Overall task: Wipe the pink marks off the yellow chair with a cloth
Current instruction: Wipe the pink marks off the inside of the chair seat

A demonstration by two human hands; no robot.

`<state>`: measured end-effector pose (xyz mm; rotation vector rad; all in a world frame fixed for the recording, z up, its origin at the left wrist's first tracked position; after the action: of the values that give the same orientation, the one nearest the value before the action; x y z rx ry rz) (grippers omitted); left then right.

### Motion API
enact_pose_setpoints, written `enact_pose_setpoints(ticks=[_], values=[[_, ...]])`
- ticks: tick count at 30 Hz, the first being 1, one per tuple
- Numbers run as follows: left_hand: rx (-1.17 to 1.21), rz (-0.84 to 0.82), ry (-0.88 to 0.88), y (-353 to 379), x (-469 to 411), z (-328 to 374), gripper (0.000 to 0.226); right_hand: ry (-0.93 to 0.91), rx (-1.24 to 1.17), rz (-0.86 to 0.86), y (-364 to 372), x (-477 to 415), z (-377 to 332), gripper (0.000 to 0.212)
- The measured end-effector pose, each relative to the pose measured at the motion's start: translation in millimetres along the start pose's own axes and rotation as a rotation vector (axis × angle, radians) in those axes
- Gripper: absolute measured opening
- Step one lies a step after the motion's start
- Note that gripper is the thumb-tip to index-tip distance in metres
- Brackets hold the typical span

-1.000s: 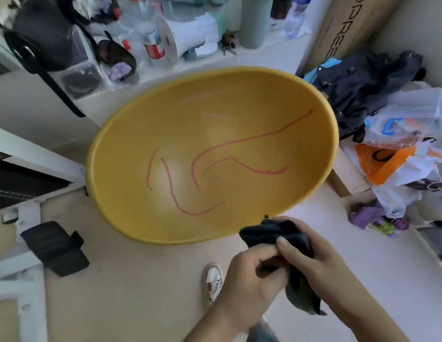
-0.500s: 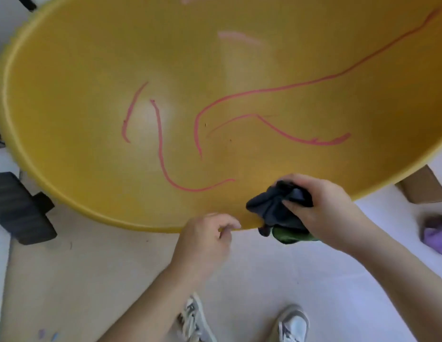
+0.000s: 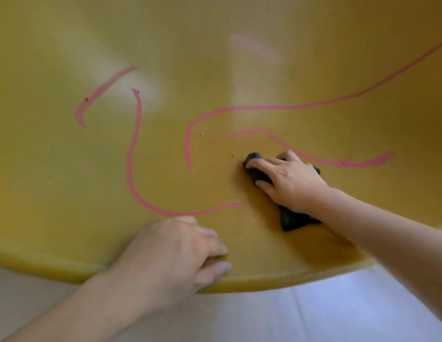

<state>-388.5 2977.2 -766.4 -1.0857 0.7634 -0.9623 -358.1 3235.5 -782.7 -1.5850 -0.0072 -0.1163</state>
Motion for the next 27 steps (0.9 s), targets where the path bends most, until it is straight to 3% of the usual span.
enact_pose_setpoints(ticks=[2,5,7,10,15,18,20,23,27], values=[[0.018,0.002,0.012,2,0,-2,0.04,0.072,0.002,0.06,6,-27,3,0.041],[-0.044,0.004,0.034,0,3,-2,0.047,-0.036,0.009,0.107,-1,23,-24,0.034],[0.001,-0.047,-0.009,-6,4,0,0.056,-0.174,-0.043,0.049,-18,84,-54,0.04],[-0.027,-0.116,-0.009,-11,5,3,0.074,-0.196,-0.111,-0.07,-33,112,-71,0.038],[-0.17,-0.098,-0.012,-9,16,4,0.09,0.208,-0.05,-0.055,-8,17,-21,0.032],[-0.328,-0.058,-0.047,-16,33,0,0.075,0.253,0.034,-0.04,0,15,-26,0.035],[-0.358,-0.083,-0.086,-24,43,-3,0.062,0.122,0.045,-0.057,-9,49,-60,0.035],[-0.411,-0.095,0.009,-18,46,-4,0.058,-0.093,-0.059,-0.041,-27,103,-107,0.033],[-0.485,-0.013,0.123,-8,44,-9,0.046,0.07,-0.014,-0.039,-20,67,-76,0.039]])
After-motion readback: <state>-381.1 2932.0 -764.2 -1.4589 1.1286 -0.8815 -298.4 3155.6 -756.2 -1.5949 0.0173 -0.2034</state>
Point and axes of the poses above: each hand's wrist, its own x-axis away from the middle knuckle, its own y-axis out of the palm, z = x × y, the point moved 1 cm from there along -x, towards the middle knuckle, and after that the axes turned 5 degrees about -y, right-handed, at the moved point
